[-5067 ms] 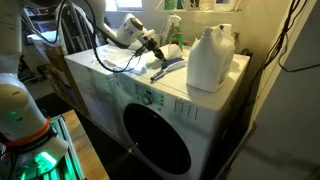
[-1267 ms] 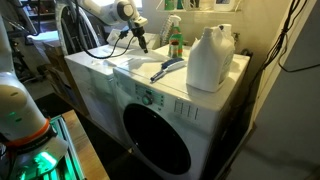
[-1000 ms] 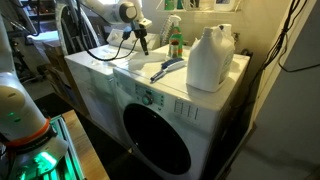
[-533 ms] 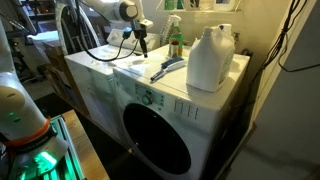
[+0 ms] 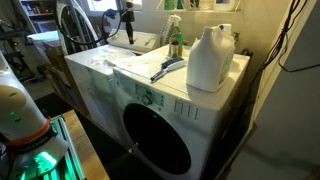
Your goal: Pick up the paper towel on top of the right laundry machine and use it to wipe the left laundry machine top
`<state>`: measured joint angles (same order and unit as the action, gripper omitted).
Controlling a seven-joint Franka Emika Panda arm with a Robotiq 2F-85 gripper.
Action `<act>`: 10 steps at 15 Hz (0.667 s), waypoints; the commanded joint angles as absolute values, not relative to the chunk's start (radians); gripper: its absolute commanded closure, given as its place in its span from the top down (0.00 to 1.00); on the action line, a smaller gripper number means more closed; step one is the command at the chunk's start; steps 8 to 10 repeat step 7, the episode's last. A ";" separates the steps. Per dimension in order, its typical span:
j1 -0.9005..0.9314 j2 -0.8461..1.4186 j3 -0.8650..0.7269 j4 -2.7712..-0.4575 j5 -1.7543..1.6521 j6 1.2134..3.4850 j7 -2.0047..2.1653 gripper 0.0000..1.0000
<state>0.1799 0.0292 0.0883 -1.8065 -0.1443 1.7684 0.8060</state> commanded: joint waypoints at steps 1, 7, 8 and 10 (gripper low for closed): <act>0.140 -0.079 0.085 -1.895 -0.114 1.757 0.629 1.00; 0.128 -0.054 0.101 -1.858 -0.130 1.739 0.646 1.00; 0.128 -0.054 0.101 -1.858 -0.130 1.739 0.646 1.00; 0.128 -0.054 0.101 -1.858 -0.130 1.739 0.646 1.00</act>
